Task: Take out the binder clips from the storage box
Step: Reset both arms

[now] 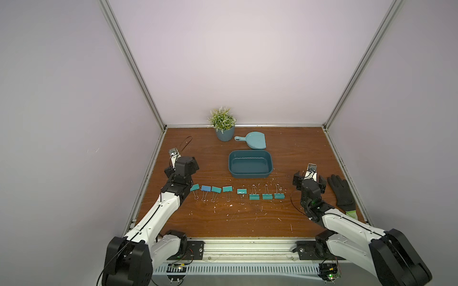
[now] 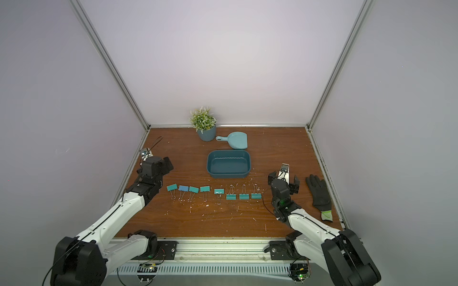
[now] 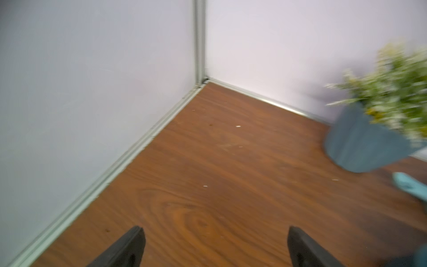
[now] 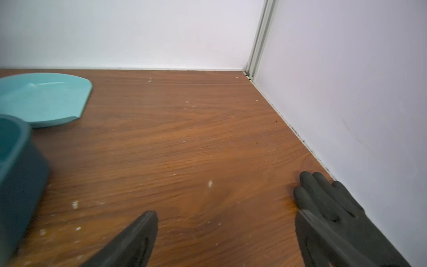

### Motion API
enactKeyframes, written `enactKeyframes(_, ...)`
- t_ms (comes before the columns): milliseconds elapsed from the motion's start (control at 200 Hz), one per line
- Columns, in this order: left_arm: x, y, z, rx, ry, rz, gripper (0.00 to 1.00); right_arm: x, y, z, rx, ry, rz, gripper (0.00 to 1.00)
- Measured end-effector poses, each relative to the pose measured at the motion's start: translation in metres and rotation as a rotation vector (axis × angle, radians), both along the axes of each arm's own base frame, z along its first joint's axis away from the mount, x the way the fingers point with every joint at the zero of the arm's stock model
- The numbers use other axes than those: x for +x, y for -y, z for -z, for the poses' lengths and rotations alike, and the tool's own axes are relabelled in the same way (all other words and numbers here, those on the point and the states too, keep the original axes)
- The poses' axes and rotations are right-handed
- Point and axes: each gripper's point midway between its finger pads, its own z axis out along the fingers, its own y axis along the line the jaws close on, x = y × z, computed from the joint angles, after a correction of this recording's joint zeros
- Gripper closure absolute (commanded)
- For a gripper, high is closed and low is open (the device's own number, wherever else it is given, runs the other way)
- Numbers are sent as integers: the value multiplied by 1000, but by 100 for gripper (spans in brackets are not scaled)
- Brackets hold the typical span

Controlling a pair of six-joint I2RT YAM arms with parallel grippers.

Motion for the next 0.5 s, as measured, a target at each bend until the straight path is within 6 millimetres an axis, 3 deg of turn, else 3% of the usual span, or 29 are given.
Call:
enactKeyframes(135, -9, -18, 38, 99, 9, -47, 0, 11, 21, 5, -9, 35, 55, 1)
enactKeyframes(280, -19, -22, 73, 181, 15, -21, 0, 12, 36, 17, -3, 62, 50, 1)
enactKeyframes(500, 8, -14, 67, 220, 119, 60, 0, 32, 31, 22, 44, 119, -69, 1)
